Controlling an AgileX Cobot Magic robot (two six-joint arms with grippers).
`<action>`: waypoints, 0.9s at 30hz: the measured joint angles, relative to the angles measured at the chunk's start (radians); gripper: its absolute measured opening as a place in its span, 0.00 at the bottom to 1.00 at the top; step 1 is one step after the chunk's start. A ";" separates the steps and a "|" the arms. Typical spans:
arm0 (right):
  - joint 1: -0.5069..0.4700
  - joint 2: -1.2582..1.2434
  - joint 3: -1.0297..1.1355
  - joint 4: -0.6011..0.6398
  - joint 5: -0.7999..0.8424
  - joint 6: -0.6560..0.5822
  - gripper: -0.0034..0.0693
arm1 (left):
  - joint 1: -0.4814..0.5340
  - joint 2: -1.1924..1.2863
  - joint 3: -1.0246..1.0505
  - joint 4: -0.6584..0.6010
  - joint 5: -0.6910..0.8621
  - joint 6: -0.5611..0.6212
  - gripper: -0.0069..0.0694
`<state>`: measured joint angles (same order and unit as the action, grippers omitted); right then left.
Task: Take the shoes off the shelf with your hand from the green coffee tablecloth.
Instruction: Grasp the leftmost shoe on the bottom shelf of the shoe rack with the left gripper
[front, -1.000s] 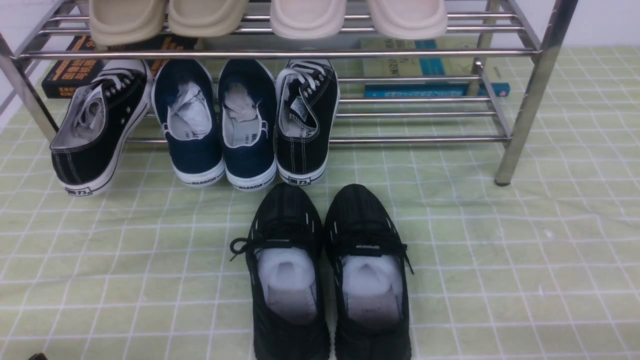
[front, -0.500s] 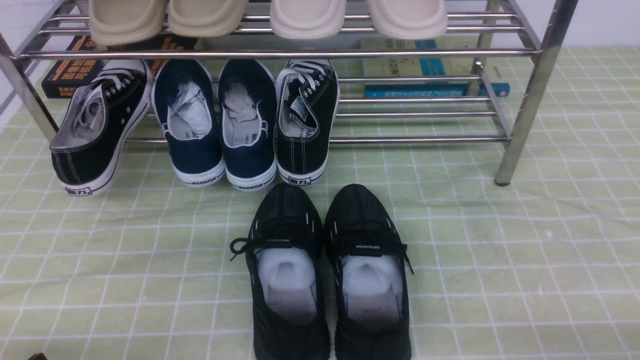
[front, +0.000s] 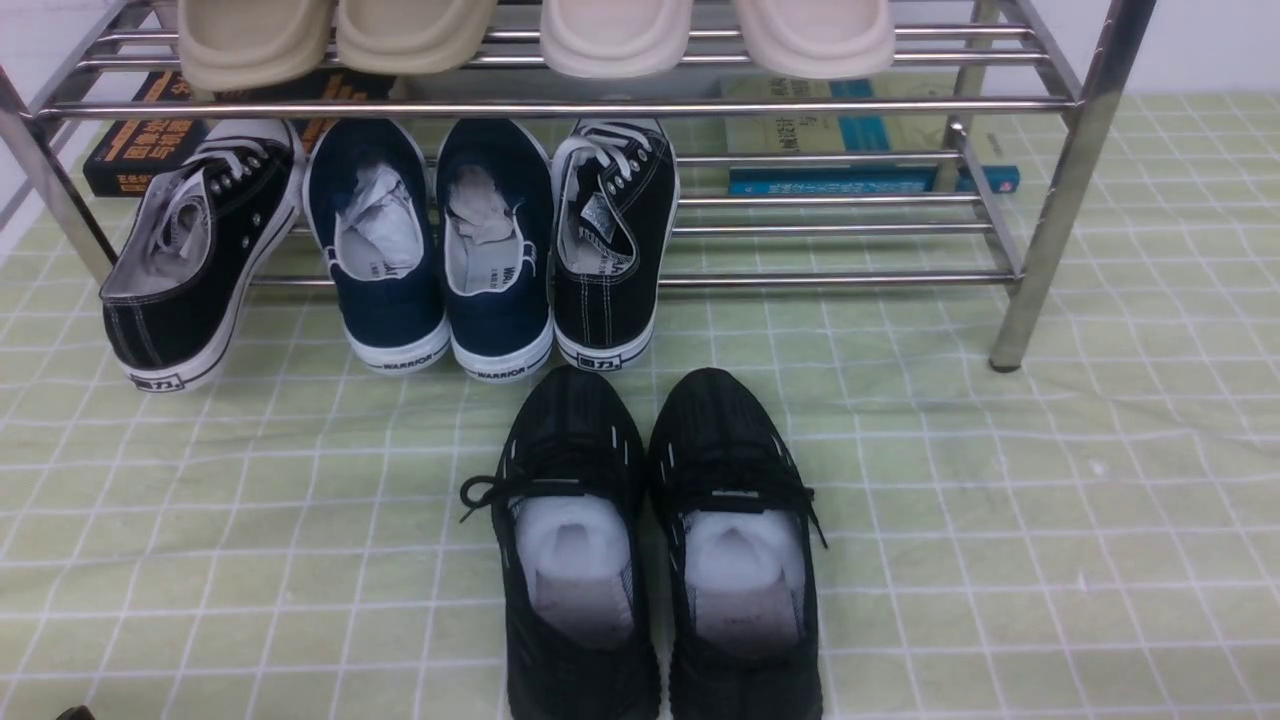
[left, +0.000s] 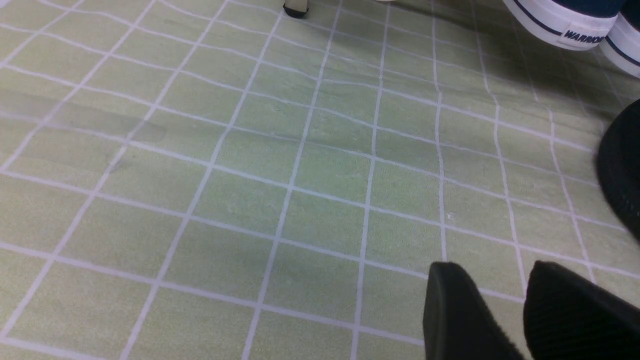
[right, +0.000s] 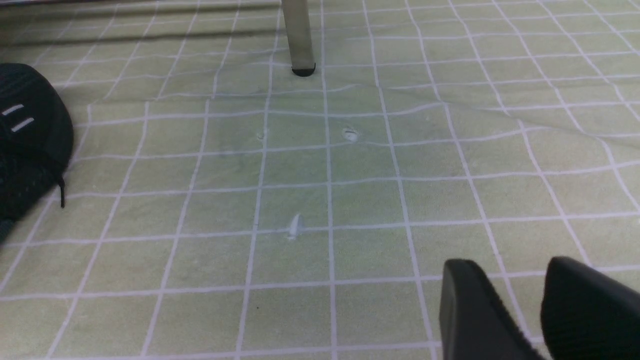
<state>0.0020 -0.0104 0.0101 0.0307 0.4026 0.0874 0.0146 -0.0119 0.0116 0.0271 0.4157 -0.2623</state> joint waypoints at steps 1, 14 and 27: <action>0.000 0.000 0.000 0.000 0.000 0.000 0.37 | 0.000 0.000 0.000 0.000 0.000 0.000 0.41; 0.000 0.000 0.000 0.000 0.000 0.000 0.37 | 0.000 0.000 0.005 -0.427 -0.006 -0.345 0.41; 0.000 0.000 0.000 0.000 0.000 0.000 0.37 | 0.000 0.000 0.013 -0.424 -0.062 -0.417 0.40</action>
<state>0.0020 -0.0104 0.0101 0.0307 0.4026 0.0874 0.0146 -0.0119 0.0245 -0.3968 0.3542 -0.6795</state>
